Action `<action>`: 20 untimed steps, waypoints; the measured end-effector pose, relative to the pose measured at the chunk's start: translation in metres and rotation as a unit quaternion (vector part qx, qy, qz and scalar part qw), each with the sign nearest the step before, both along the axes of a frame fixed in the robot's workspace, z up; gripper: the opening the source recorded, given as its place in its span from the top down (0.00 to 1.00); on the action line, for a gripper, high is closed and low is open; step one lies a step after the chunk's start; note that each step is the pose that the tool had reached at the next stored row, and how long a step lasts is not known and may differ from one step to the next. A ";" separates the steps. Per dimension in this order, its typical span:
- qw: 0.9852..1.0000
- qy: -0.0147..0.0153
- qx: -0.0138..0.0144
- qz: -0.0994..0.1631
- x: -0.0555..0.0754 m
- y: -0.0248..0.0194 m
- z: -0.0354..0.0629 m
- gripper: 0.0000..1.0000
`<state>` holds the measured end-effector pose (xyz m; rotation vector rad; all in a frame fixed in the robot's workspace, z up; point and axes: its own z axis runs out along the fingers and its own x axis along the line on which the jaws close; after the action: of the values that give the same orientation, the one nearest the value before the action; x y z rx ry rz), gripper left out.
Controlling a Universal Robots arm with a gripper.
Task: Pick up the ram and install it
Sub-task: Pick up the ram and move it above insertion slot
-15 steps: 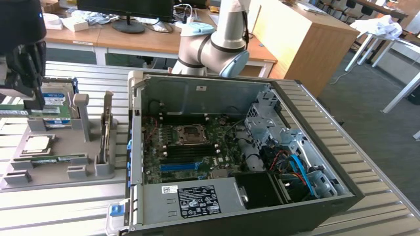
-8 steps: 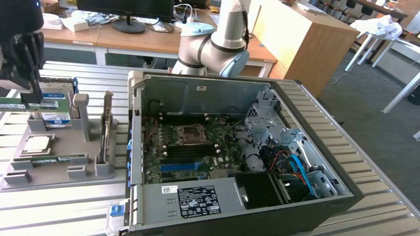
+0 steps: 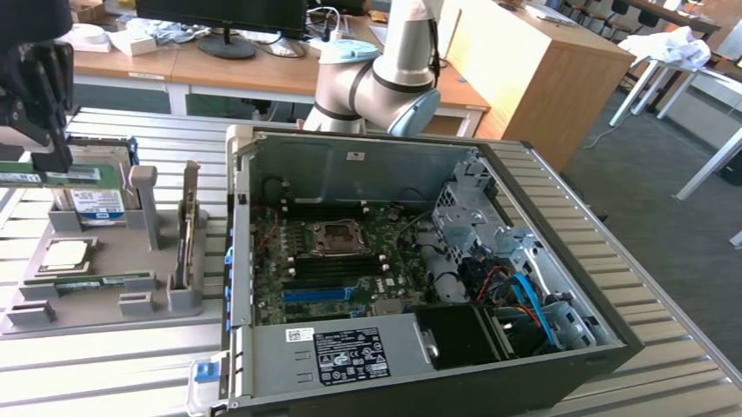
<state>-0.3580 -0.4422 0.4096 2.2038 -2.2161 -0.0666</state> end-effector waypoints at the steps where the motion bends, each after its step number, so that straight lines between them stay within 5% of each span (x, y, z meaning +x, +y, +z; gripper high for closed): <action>1: 1.000 0.000 0.000 0.000 0.000 0.0000 0.0017 0.89; 11: 1.000 0.000 0.000 0.000 0.000 0.0000 0.0234 0.89; 20: 1.000 0.000 0.000 0.000 0.001 -0.0001 0.0242 0.89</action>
<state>-0.3568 -0.4422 0.4339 2.2038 -2.2158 -0.0667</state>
